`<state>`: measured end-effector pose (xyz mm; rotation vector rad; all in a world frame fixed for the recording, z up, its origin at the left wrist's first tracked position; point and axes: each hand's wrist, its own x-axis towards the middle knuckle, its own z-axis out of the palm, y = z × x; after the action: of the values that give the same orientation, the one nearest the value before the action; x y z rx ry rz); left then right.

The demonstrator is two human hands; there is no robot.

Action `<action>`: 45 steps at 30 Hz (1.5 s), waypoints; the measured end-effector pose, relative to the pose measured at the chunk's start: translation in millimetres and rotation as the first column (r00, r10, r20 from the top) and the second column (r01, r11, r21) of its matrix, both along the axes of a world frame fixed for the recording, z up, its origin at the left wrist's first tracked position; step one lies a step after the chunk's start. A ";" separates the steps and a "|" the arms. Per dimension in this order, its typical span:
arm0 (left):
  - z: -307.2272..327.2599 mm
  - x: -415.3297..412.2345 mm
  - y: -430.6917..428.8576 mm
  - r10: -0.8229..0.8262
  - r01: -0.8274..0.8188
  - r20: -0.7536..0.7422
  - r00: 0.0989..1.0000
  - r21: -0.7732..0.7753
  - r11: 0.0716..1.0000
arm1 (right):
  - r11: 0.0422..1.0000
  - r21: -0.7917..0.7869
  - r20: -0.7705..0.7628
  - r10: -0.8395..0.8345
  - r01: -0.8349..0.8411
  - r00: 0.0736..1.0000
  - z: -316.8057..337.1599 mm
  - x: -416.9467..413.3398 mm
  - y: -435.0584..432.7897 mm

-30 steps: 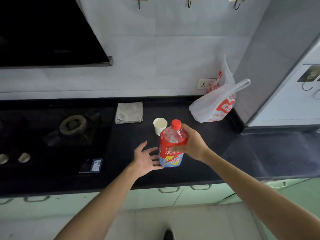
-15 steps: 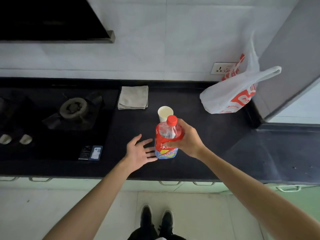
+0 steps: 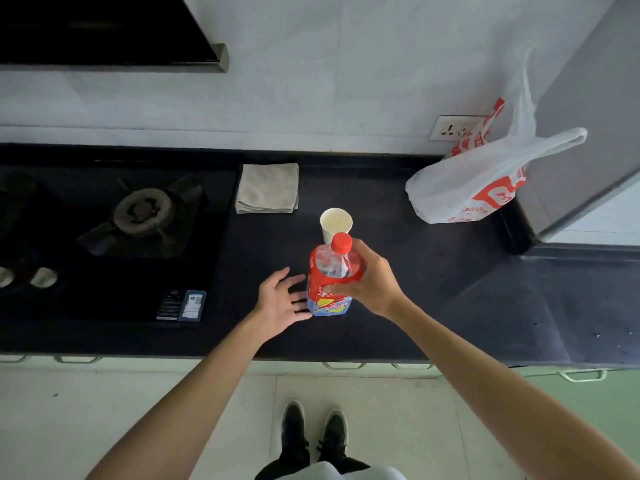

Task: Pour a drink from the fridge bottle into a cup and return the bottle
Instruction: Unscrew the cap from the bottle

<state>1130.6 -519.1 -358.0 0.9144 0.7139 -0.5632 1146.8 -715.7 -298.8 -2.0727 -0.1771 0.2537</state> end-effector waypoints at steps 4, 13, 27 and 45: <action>-1.7 -3.2 3.8 0.003 -0.003 0.010 1.000 -0.002 1.000 | 1.000 0.013 -0.014 -0.015 0.015 1.000 -3.2 -0.1 1.7; 2.8 -6.5 4.5 -0.029 0.025 0.058 0.998 0.071 0.997 | 0.999 0.044 0.016 -0.033 0.032 0.999 -7.9 -3.5 16.6; 19.2 -14.3 18.4 -0.097 0.062 0.236 0.967 0.150 0.987 | 1.000 0.016 0.031 -0.020 0.020 0.999 -14.8 -1.1 23.8; 49.6 8.6 4.2 -0.788 0.065 0.426 0.445 0.862 0.503 | 0.626 -0.768 0.074 0.294 -0.133 0.953 74.4 16.2 22.8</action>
<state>1139.1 -514.9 -308.5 2.0743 -0.2909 -0.2423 1163.0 -692.9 -224.4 -2.9369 -0.5179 0.3045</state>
